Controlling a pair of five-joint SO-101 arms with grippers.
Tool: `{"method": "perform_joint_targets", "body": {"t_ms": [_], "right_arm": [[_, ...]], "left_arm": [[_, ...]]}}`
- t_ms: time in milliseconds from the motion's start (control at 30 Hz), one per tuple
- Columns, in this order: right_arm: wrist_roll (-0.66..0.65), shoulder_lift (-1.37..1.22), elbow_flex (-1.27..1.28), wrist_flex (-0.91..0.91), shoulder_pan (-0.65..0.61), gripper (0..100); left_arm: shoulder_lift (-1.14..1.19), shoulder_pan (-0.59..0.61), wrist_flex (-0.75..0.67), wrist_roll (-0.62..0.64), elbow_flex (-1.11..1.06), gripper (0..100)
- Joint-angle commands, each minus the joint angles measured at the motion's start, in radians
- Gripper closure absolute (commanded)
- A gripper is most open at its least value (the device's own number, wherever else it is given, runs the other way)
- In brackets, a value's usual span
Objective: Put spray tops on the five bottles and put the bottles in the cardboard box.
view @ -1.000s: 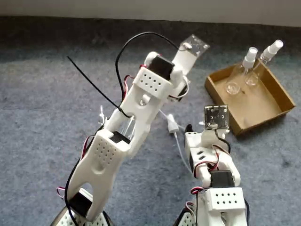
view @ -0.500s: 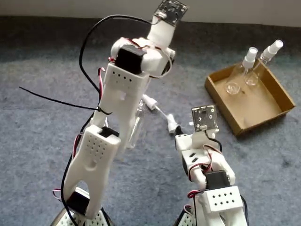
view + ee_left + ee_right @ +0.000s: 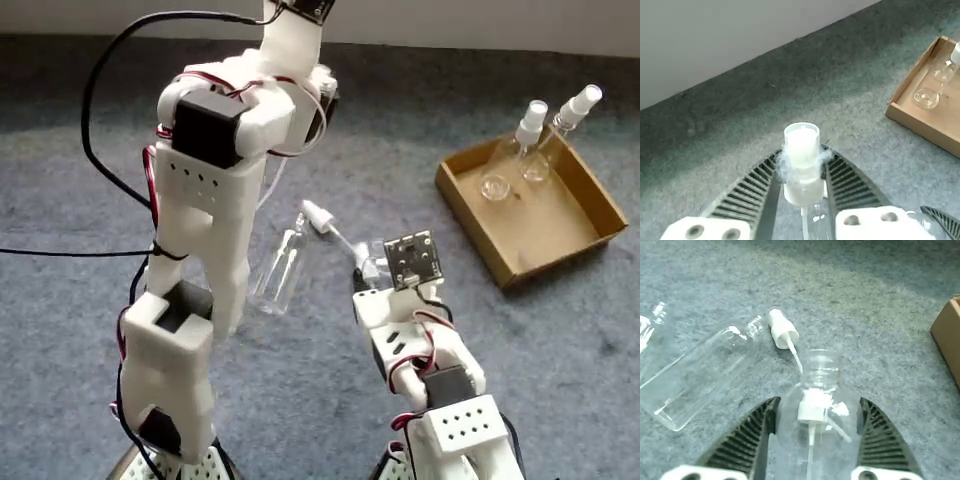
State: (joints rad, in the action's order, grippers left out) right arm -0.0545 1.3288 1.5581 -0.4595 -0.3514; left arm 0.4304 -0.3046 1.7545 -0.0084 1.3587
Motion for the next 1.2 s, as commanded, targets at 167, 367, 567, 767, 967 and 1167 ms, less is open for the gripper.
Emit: {"method": "perform_joint_targets", "body": {"t_ms": [167, 367, 567, 767, 967, 1167], "right_arm": [[0.002, 0.016, 0.068, 0.154, -0.019, 83.7], [0.003, 0.016, 0.051, 0.156, -0.077, 83.7], [0.0, 0.018, 0.002, 0.151, -0.051, 83.8], [-0.002, 0.018, -0.114, 0.148, -0.045, 83.8], [0.003, 0.018, -0.202, 0.148, -0.047, 83.9], [0.006, 0.016, -0.219, 0.156, -0.168, 83.9]], "left_arm": [[-0.496, 0.007, -0.002, 0.006, -0.544, 99], [-0.639, 0.002, -0.037, 0.008, -0.664, 99], [-0.708, 0.002, -0.08, 0.009, -0.742, 99], [-0.806, 0.002, -0.074, 0.009, -0.751, 99], [-0.961, 0.002, -0.072, 0.008, -0.751, 99], [-1.078, 0.002, -0.083, 0.008, -0.834, 99]]}}
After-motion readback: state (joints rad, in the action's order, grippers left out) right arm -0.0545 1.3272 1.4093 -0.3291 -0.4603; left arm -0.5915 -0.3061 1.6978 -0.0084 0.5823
